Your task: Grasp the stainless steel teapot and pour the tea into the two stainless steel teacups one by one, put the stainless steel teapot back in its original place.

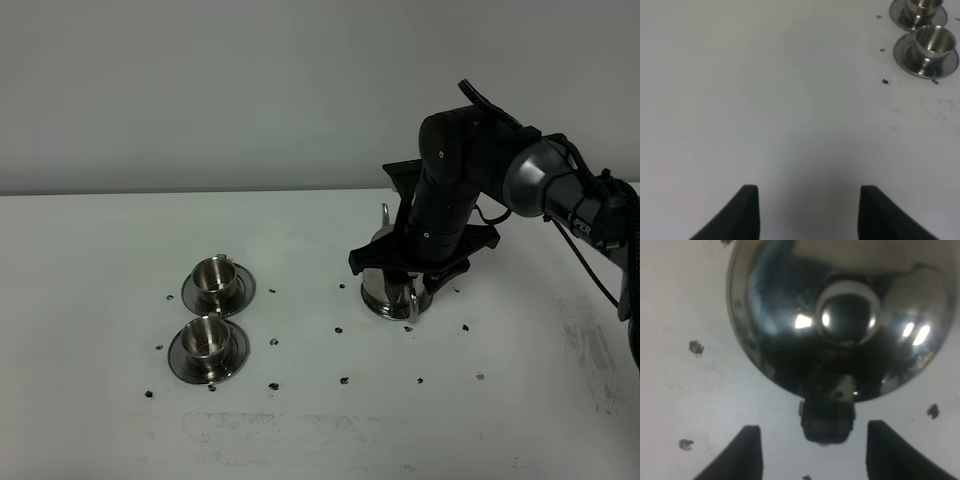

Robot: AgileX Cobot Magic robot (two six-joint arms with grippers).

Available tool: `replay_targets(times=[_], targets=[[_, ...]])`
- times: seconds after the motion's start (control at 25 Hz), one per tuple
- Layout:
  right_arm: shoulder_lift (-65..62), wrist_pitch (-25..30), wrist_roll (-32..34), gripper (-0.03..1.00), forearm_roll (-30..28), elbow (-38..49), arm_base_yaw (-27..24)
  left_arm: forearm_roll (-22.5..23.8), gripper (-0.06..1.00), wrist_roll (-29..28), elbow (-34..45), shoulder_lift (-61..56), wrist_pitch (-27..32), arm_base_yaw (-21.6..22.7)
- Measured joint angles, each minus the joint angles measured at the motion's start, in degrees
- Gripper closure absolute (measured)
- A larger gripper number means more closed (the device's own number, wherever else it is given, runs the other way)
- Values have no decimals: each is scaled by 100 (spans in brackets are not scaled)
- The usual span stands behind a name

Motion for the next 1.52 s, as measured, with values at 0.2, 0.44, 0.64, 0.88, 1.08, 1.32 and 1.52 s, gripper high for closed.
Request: replay_targets(times=[0.2, 0.44, 0.64, 0.88, 1.08, 1.32, 1.52], targets=[[51, -71, -51, 52, 23, 0, 0, 0, 48, 0, 0, 0, 0, 0], [187, -127, -136, 52, 56, 0, 0, 0, 48, 0, 0, 0, 0, 0], [187, -159, -170, 52, 56, 0, 0, 0, 48, 0, 0, 0, 0, 0], [187, -173, -203, 52, 56, 0, 0, 0, 48, 0, 0, 0, 0, 0], [187, -189, -255, 52, 56, 0, 0, 0, 48, 0, 0, 0, 0, 0], [187, -188, -260, 52, 43, 0, 0, 0, 48, 0, 0, 0, 0, 0], [170, -188, -280, 52, 39, 0, -5, 0, 48, 0, 0, 0, 0, 0]])
